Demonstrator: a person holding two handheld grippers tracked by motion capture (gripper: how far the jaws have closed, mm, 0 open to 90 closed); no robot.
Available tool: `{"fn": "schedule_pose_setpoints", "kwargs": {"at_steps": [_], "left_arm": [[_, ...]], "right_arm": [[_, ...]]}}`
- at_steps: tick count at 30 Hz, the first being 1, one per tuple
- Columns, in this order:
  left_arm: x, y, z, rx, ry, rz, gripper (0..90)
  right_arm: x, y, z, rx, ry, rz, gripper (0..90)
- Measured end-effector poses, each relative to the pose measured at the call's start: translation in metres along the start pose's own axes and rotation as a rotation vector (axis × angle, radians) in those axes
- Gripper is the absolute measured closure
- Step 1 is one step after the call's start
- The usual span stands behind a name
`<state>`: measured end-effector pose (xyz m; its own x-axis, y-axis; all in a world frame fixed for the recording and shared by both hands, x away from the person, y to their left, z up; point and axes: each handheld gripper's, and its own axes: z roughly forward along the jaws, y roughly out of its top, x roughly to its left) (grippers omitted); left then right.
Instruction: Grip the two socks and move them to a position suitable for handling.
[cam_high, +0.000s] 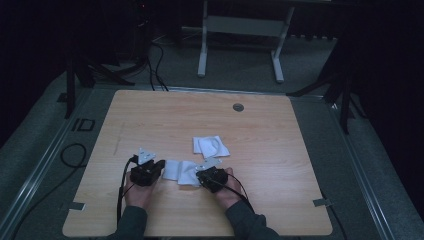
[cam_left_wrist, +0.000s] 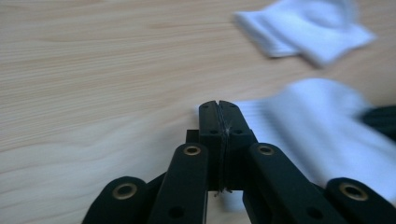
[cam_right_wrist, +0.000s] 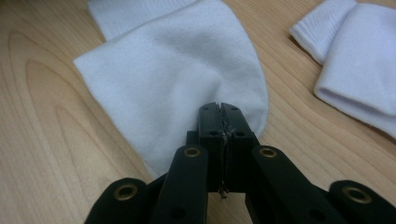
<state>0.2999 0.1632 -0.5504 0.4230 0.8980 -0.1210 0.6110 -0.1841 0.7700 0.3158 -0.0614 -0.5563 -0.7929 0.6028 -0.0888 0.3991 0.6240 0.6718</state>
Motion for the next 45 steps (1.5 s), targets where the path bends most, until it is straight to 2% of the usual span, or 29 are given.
{"fn": "schedule_pose_setpoints", "kwargs": {"at_steps": [4,7,11,14,17,21,22,24,25,27,33,39,45], "left_arm": [[-0.008,-0.005,0.017,0.076,0.028,0.04,89.3],[-0.008,-0.005,0.018,0.061,0.03,0.027,89.5],[-0.011,-0.005,0.018,0.066,0.051,0.039,89.6],[-0.011,-0.004,0.018,0.069,0.049,0.034,89.6],[-0.012,-0.004,0.018,0.07,0.053,0.037,89.6],[-0.012,-0.005,0.018,0.066,0.056,0.04,89.6],[-0.012,-0.005,0.018,0.068,0.057,0.044,89.6],[-0.012,-0.005,0.018,0.068,0.058,0.049,89.6],[-0.012,-0.005,0.018,0.068,0.059,0.048,89.6],[-0.012,-0.005,0.018,0.069,0.059,0.051,89.6],[-0.014,-0.004,0.018,0.073,0.069,0.063,89.6],[-0.014,-0.005,0.018,0.074,0.069,0.064,89.6],[-0.017,-0.005,0.018,0.075,0.086,0.083,89.6]], "right_arm": [[0.0,0.001,0.001,-0.002,0.001,0.015,87.3],[-0.003,0.001,-0.001,-0.003,0.006,0.016,80.4],[-0.013,0.002,-0.014,-0.058,0.0,0.077,74.1],[-0.023,0.004,-0.019,-0.065,0.0,0.126,67.0],[-0.026,0.003,-0.018,-0.056,0.033,0.155,62.7],[-0.023,0.003,-0.006,-0.024,0.092,0.193,57.6],[-0.023,0.003,-0.002,-0.015,0.095,0.198,59.4],[-0.023,0.002,0.0,-0.012,0.11,0.205,74.0],[-0.022,0.002,-0.001,-0.009,0.101,0.195,81.2],[-0.021,0.003,-0.007,-0.025,0.085,0.185,86.9],[-0.024,0.001,-0.031,-0.058,0.07,0.158,87.7],[-0.028,-0.014,-0.056,-0.064,0.046,0.125,87.7],[-0.04,-0.03,-0.077,-0.073,0.004,0.139,87.7]]}}
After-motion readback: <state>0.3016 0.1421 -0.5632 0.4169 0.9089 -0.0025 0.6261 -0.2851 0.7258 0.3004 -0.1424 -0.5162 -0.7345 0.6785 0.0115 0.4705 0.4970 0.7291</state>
